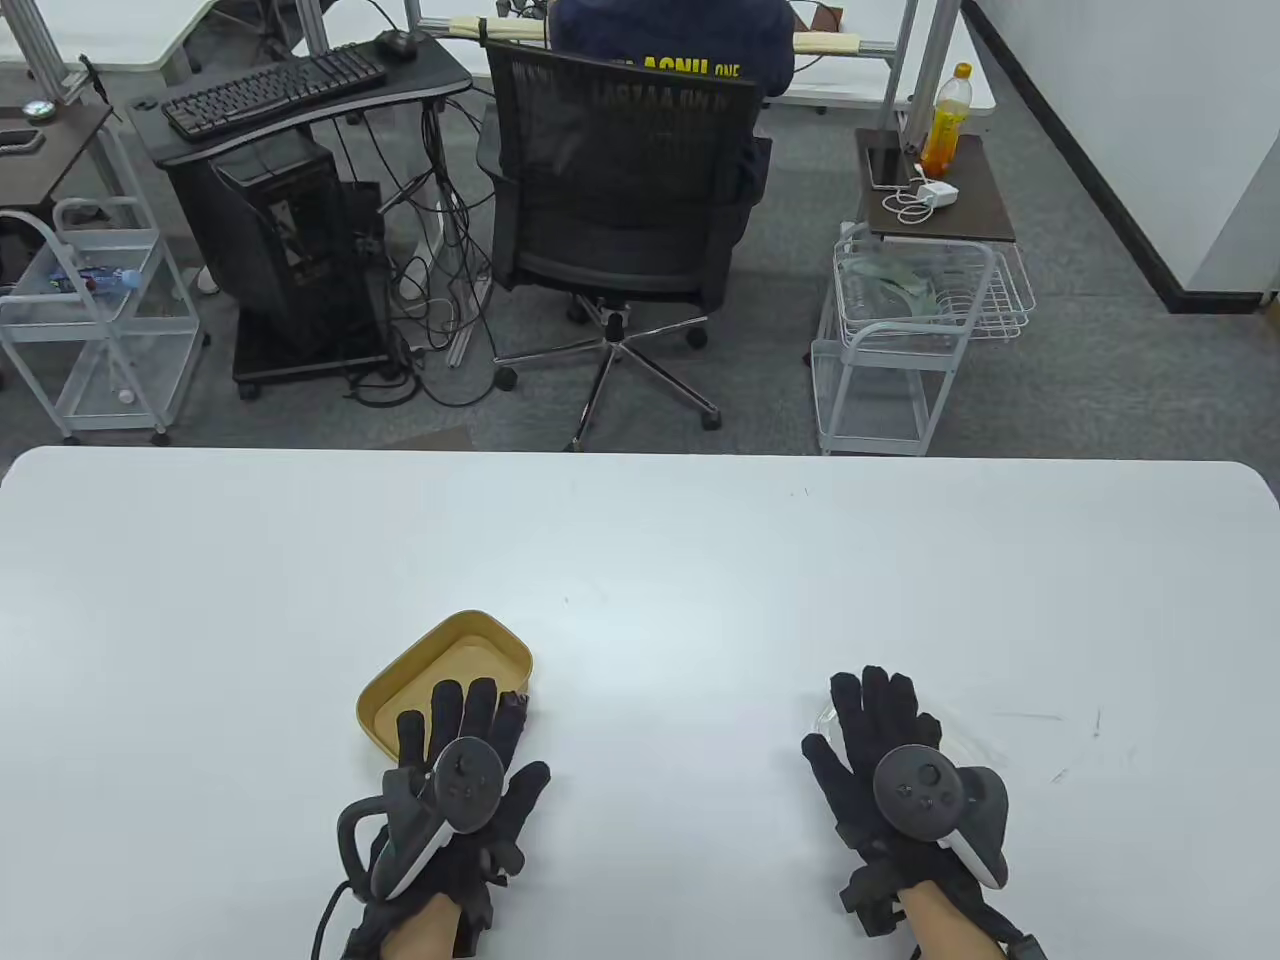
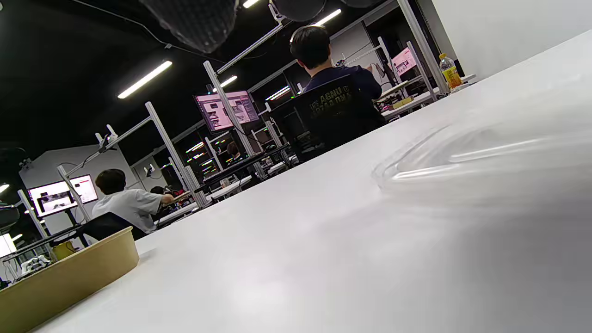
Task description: Cover the takeout box
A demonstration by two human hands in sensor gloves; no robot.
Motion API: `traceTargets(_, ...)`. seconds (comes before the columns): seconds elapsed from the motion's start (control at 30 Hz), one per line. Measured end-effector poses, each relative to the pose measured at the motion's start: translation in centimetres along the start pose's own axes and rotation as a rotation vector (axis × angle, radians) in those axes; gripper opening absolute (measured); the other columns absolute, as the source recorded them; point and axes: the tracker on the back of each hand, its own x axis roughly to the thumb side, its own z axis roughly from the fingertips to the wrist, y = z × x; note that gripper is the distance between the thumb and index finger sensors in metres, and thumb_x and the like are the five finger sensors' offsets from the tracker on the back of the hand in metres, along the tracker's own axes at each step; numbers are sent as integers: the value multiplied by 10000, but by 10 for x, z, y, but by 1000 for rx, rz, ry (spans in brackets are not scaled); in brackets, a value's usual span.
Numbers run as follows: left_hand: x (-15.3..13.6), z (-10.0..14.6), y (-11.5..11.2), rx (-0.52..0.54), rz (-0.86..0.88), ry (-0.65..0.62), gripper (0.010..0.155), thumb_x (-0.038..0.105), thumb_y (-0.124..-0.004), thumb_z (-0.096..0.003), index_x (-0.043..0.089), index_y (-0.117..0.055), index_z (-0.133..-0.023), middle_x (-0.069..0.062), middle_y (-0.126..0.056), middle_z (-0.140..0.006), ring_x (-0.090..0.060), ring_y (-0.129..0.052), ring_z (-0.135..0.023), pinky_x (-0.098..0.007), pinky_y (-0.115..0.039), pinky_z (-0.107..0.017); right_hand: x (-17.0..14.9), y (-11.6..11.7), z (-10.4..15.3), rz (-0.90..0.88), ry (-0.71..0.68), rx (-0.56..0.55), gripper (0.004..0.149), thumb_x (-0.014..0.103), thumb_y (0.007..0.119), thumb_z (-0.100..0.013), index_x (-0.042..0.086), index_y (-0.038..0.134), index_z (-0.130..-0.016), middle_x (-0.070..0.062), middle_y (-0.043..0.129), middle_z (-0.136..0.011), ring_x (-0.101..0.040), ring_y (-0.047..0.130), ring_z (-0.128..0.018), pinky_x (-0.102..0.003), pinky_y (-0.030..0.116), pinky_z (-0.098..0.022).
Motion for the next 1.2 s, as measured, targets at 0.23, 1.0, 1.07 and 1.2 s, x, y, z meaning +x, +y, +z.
traceTargets(0.23,-1,0,1,-4,3,7,723,766,-623,-326,577,-517,-1016,256,-424,-1226,-61,-303,-1192,-322,-180,-843,0,0,0,-1,-7,-5,677,446,663,-616,52,490,-1139,-326,387,-1173,-552,319,-1042,-764,354,-649)
traceTargets(1.0,-32,-13,23,68,68,214,726,761,-637,-342,548,-532,-1028,214,-454,-1234,-86,-331,-1192,-331,-210,-847,1,-3,-2,-27,-19,-29,679,441,668,-616,45,487,-1138,-334,393,-1170,-557,324,-1038,-767,359,-644)
traceTargets(1.07,-39,-15,27,73,80,267,732,757,-646,-346,537,-530,-1035,197,-465,-1236,-98,-344,-1192,-336,-224,-848,1,-4,-2,-31,-24,-34,678,439,669,-616,43,489,-1136,-335,395,-1169,-558,326,-1036,-768,360,-642)
traceTargets(1.2,-57,-22,34,60,51,373,734,757,-659,-357,523,-532,-1041,176,-477,-1237,-118,-368,-1190,-343,-255,-850,0,-6,-3,-27,-34,-43,678,437,670,-617,43,487,-1137,-337,392,-1169,-557,325,-1037,-768,360,-643)
